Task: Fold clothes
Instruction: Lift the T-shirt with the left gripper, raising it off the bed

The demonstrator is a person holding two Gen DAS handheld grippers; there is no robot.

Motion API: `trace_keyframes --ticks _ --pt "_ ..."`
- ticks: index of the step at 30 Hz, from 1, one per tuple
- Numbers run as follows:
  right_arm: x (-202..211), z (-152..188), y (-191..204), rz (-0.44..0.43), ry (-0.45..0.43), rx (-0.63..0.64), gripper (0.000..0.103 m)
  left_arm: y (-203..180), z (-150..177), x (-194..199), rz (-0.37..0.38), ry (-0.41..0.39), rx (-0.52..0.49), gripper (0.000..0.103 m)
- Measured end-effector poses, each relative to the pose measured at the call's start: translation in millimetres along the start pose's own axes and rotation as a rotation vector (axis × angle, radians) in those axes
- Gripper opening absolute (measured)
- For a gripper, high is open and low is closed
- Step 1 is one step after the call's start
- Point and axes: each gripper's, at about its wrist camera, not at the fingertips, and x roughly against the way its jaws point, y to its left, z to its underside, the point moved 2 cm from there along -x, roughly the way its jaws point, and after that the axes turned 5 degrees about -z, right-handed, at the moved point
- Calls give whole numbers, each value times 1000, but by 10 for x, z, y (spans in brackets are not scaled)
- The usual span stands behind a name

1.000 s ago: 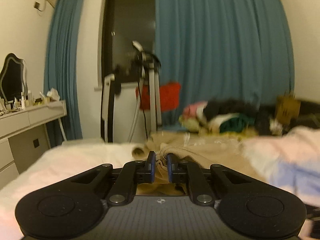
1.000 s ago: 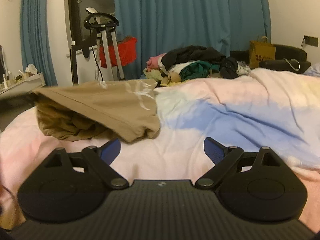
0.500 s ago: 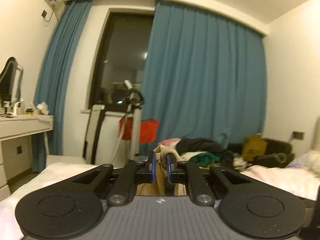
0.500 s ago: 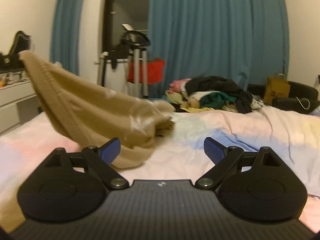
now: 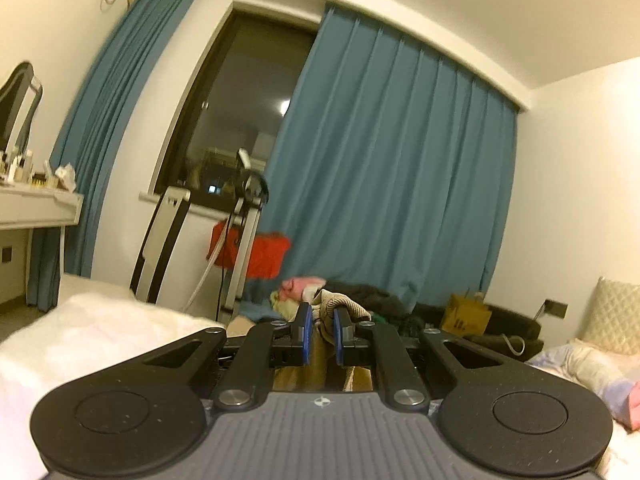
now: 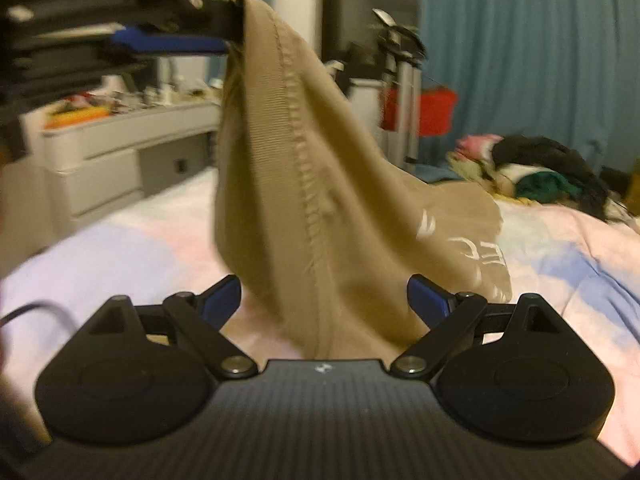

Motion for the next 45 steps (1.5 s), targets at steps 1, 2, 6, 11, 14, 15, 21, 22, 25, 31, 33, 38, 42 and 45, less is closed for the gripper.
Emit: trace_keyframes --ticks 1,2,6,11,14,15,21,22,25,31,33,38,42,45 --pt "-74 27 -48 33 8 -30 92 20 41 -50 -7 13 1 12" --pt "-92 44 -146 57 9 -72 92 53 62 -142 -16 23 0 12" --pt "20 79 -624 125 -23 -266 92 167 107 -404 -59 64 17 12" --pt "92 124 -1075 95 -23 -553 92 158 154 -475 -32 94 25 12" --pt "114 180 -1141 93 -21 -612 92 45 175 -394 -11 84 -3 12" --pt "125 176 -1154 86 -15 -616 92 4 171 -361 -6 71 -7 12" --pt "184 164 -1128 -25 116 -555 92 -61 72 -126 -10 -18 16 12" --pt "228 164 -1142 -42 128 -559 92 -46 48 -95 -18 -31 27 12" --pt "514 88 -1264 -30 59 -570 92 11 -27 -19 -32 -58 70 12" --pt "964 -44 -1593 81 -188 -674 92 -41 -107 125 50 -78 88 12" --pt "950 -3 -1632 104 -186 -682 92 -84 -94 134 64 -62 83 12" --pt "709 130 -1575 59 -67 -717 92 -127 -37 79 43 -15 65 12" --pt "728 0 -1179 -74 -89 -587 92 -82 14 -12 7 24 77 12" --pt "675 -62 -759 -161 -79 -435 92 -14 23 -74 -13 49 111 12"
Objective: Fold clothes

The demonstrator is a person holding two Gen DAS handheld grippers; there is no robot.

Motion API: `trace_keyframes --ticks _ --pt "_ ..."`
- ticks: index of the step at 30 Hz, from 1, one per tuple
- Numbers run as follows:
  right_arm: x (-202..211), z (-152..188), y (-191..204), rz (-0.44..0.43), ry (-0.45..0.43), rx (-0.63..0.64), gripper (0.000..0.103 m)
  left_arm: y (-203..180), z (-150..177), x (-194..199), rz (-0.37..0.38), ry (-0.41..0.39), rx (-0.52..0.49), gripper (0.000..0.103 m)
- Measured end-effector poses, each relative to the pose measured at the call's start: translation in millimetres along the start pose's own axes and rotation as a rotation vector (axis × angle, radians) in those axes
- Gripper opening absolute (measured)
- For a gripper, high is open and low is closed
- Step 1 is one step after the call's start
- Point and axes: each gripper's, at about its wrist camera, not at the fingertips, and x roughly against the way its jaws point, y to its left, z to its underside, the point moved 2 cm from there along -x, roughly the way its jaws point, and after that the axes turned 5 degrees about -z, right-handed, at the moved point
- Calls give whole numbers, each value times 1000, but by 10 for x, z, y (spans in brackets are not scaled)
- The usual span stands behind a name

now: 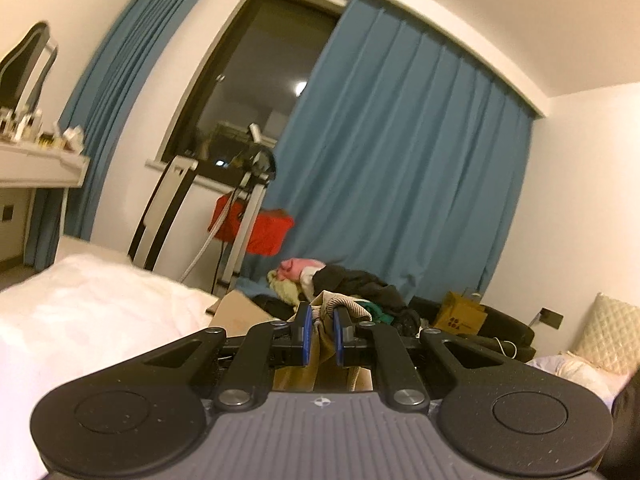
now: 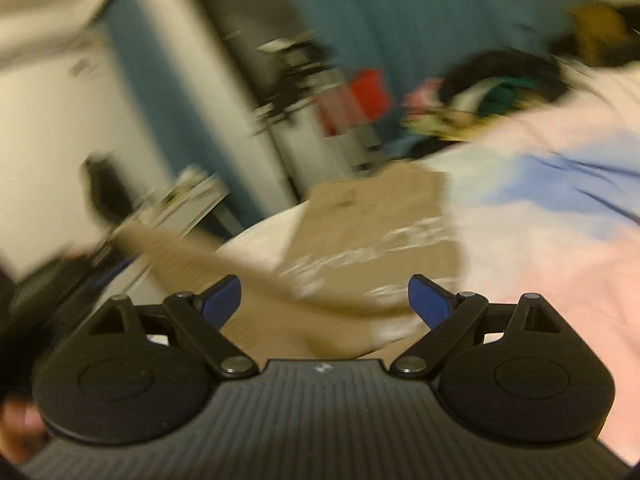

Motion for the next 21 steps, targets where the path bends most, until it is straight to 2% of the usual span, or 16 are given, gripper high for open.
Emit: trace_keyframes --ticks 3,8,10,12,13,15,18,21 --pt "-271 260 335 41 64 166 92 51 -6 -54 -13 16 20 12" --pt "-427 290 147 225 -10 140 92 74 36 -102 -47 36 0 12" --pt "-319 179 -109 246 -79 3 92 82 54 -141 -46 63 4 12" --pt "-184 137 -412 259 -150 -109 92 57 96 -180 -9 105 4 12" --pt "-157 145 -548 273 -154 -162 92 18 131 -200 12 127 -2 12" --pt "-176 186 -792 312 -103 -287 94 -70 207 -208 31 142 -21 12" --pt "-253 282 -977 282 11 -446 92 -159 274 -156 43 130 -51 12" --pt "-277 324 -860 322 92 -352 92 -118 239 -91 40 90 -36 12"
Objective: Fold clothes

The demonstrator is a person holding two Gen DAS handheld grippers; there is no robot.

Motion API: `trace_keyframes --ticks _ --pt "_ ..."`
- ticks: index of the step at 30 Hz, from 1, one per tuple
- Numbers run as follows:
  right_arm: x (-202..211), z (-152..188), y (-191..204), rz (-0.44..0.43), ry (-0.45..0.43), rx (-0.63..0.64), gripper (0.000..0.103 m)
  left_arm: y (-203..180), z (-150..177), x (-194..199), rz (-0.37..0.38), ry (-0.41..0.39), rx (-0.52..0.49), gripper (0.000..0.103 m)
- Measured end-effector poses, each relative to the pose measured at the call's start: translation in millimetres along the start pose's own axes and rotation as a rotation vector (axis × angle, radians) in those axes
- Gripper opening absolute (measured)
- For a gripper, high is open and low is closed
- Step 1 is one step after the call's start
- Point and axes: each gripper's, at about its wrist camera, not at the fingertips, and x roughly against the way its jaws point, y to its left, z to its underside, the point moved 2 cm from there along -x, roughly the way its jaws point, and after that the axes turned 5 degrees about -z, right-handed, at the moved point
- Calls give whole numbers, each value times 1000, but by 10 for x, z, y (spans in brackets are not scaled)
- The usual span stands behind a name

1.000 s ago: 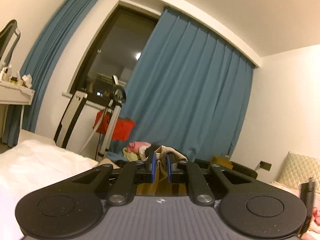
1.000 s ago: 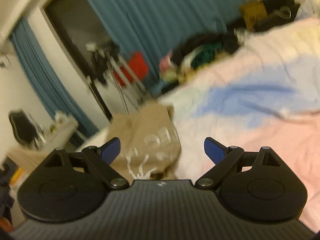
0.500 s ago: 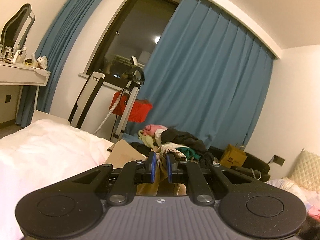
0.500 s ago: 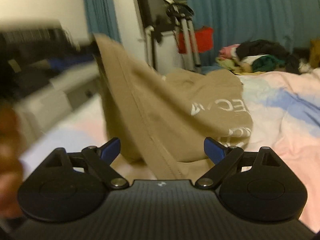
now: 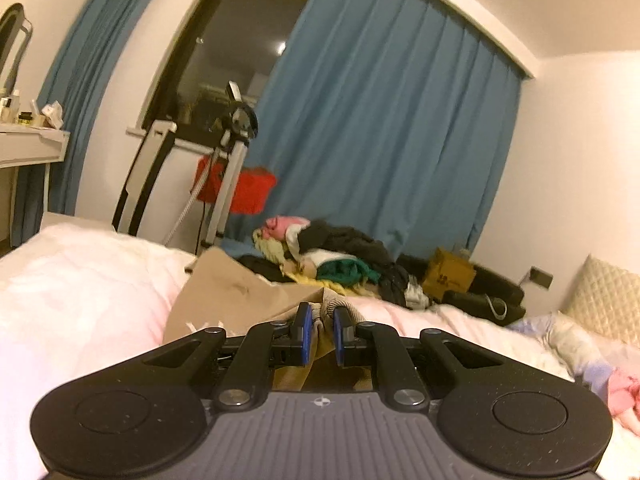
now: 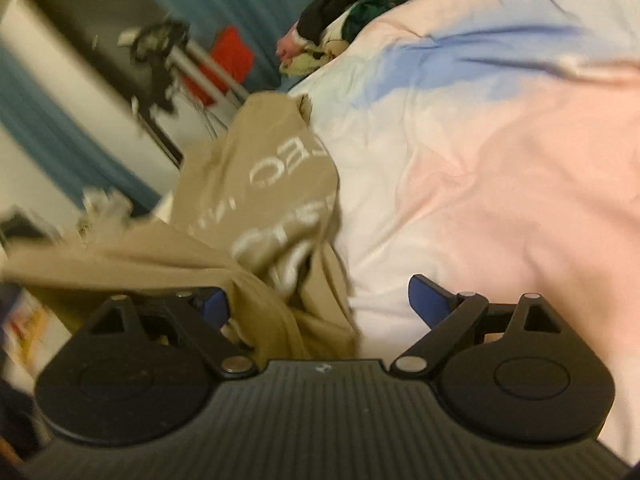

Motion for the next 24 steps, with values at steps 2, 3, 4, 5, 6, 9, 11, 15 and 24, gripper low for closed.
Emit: trace_keyframes --ticks 2,3,4,5,6,9,11,15,24 --pt "-13 11 45 61 25 63 92 72 -84 62 -10 -45 50 12" --pt "-46 -17 32 93 42 82 92 115 -145 102 -11 -71 74 12" --pt "-31 -5 14 111 48 91 92 171 -206 146 -8 -90 101 12" --pt "30 11 1 111 26 83 92 228 -257 178 -12 -99 124 12" --pt "111 -11 -3 113 -27 74 92 280 -301 200 -20 -101 142 12" --pt "338 -139 31 113 -179 98 92 408 -365 195 -49 -64 155 12" --pt "432 -255 90 97 -251 133 92 491 -368 101 -75 0 147 12" --pt "306 -509 121 62 -236 176 92 689 -294 -125 -143 140 156 13" --pt "-245 -486 -21 63 -9 166 92 897 -30 -355 -232 338 119 41"
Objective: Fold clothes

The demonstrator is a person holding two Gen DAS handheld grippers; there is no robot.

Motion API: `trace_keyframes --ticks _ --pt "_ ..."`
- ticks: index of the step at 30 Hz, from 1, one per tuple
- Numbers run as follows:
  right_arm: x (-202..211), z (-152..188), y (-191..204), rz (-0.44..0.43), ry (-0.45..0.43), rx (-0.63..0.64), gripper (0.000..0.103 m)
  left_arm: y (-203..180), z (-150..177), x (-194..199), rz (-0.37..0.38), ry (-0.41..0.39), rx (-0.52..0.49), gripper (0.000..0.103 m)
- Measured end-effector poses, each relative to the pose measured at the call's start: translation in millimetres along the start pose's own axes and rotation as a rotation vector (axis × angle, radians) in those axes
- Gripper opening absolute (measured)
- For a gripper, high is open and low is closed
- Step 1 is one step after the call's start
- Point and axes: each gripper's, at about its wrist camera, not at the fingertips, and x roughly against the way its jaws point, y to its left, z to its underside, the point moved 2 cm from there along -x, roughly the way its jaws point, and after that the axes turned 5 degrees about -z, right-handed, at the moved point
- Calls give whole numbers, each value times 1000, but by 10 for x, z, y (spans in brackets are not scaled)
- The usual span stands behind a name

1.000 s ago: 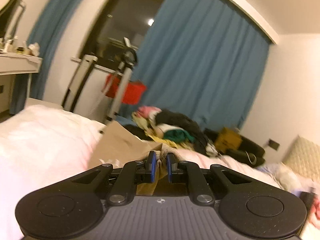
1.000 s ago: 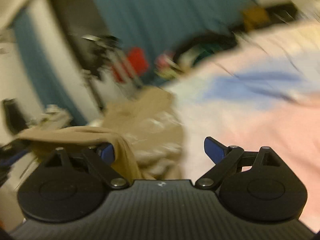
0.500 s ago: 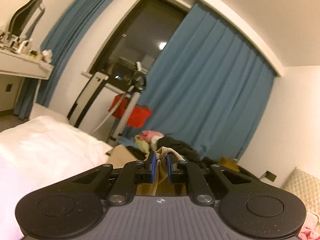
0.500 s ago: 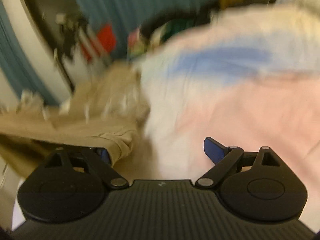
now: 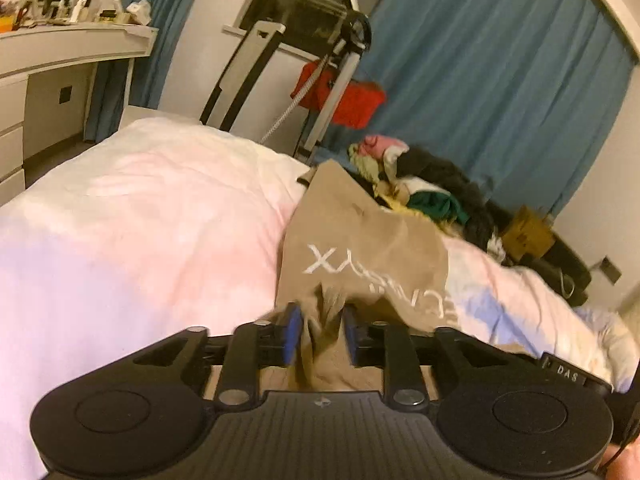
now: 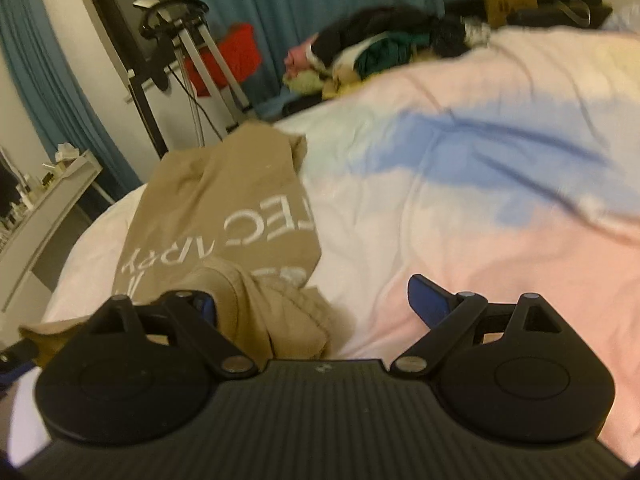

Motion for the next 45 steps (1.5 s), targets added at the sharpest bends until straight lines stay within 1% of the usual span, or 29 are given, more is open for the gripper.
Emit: trace_keyframes --ticks 1,4,5,6,7,9,12,14,16,18,21,22,24,25,27,30,32,35,38,40,43,45 --pt "-29 19 -8 -5 12 -8 92 -28 16 7 -7 0 -21 52" --pt "-67 59 -6 -5 25 4 92 -170 45 6 -43 -24 -98 67" --pt "-73 67 -19 -4 23 3 92 -233 55 -24 -58 -34 -124 71" --pt "-74 77 -34 0 22 -2 92 -295 66 -70 -78 -43 -153 78" --pt "-80 84 -53 7 22 -11 92 -357 80 -115 -97 -49 -181 80" --pt "-99 98 -103 24 22 -37 92 -482 120 -242 -137 -56 -243 81" --pt "-100 123 -149 41 14 -61 92 -646 154 -581 -227 -47 -329 81" --pt "-85 133 -148 55 1 -56 92 -719 183 -789 -288 -31 -379 82" --pt "-66 139 -137 70 -14 -43 92 -731 220 -906 -348 -30 -410 83" --pt "-50 145 -127 89 -32 -28 92 -647 227 -865 -388 -43 -377 82" --pt "-36 146 -138 123 -58 -32 92 -469 168 -622 -427 -95 -265 82" --pt "-23 140 -150 126 -69 -39 92 -401 149 -506 -417 -109 -220 83" --pt "3 128 -174 133 -90 -53 92 -267 123 -259 -373 -131 -133 84" --pt "22 123 -179 135 -104 -58 92 -222 125 -144 -346 -138 -107 84" --pt "89 111 -165 135 -142 -59 92 -236 152 13 -315 -140 -122 85" --pt "203 89 -131 119 -203 -50 92 -325 235 112 -289 -114 -195 85" --pt "273 84 -106 111 -240 -39 92 -378 287 78 -298 -98 -226 85" --pt "364 93 -68 105 -289 -16 92 -412 301 -87 -328 -72 -227 85" --pt "353 122 -36 129 -285 18 92 -427 309 -273 -353 -57 -236 85" --pt "324 149 -45 140 -276 19 92 -432 298 -404 -385 -56 -247 85" --pt "235 200 -78 189 -230 43 92 -365 267 -542 -469 -71 -240 86" --pt "171 234 -98 227 -196 65 92 -284 239 -497 -519 -94 -212 87"
